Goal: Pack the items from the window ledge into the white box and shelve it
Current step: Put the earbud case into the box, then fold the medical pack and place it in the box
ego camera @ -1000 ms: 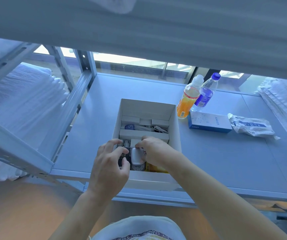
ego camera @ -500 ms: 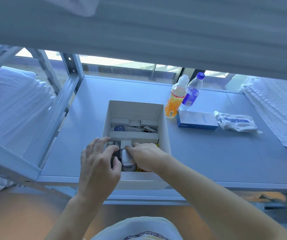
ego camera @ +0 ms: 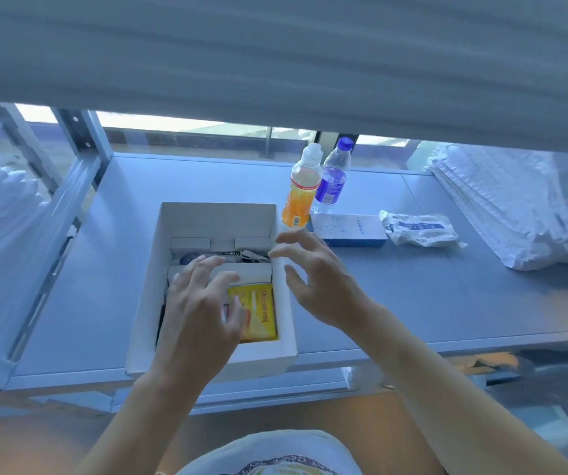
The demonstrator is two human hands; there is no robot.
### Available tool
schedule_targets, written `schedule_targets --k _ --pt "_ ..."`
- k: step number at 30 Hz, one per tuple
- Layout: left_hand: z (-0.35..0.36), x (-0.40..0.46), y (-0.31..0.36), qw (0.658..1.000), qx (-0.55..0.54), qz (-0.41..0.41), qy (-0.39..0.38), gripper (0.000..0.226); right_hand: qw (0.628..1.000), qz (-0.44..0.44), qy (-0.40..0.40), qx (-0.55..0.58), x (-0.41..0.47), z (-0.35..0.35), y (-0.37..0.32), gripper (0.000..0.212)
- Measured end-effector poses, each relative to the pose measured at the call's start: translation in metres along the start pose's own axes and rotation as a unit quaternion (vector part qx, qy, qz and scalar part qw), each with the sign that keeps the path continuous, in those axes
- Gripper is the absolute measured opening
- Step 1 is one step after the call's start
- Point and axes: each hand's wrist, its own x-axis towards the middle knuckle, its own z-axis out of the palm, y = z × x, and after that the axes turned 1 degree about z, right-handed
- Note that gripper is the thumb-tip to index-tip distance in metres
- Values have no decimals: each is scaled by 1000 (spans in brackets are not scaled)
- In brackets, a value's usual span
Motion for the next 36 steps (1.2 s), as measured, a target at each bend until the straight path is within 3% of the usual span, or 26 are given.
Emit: schedule_targets --k 4,11,25,31,36 --pt "18 8 25 1000 -15 20 -19 27 991 109 69 23 -15 -32 57 33" --pt "59 31 86 995 -9 87 -58 29 977 196 77 -17 -50 -71 148 34" --pt "117 54 127 995 38 68 -54 29 960 268 37 -71 -66 -99 273 40" --pt "122 40 127 995 65 60 -51 28 943 294 -8 -158 -44 -87 314 48" --pt "117 17 127 993 74 74 -52 28 929 302 -24 -213 -32 -72 337 40"
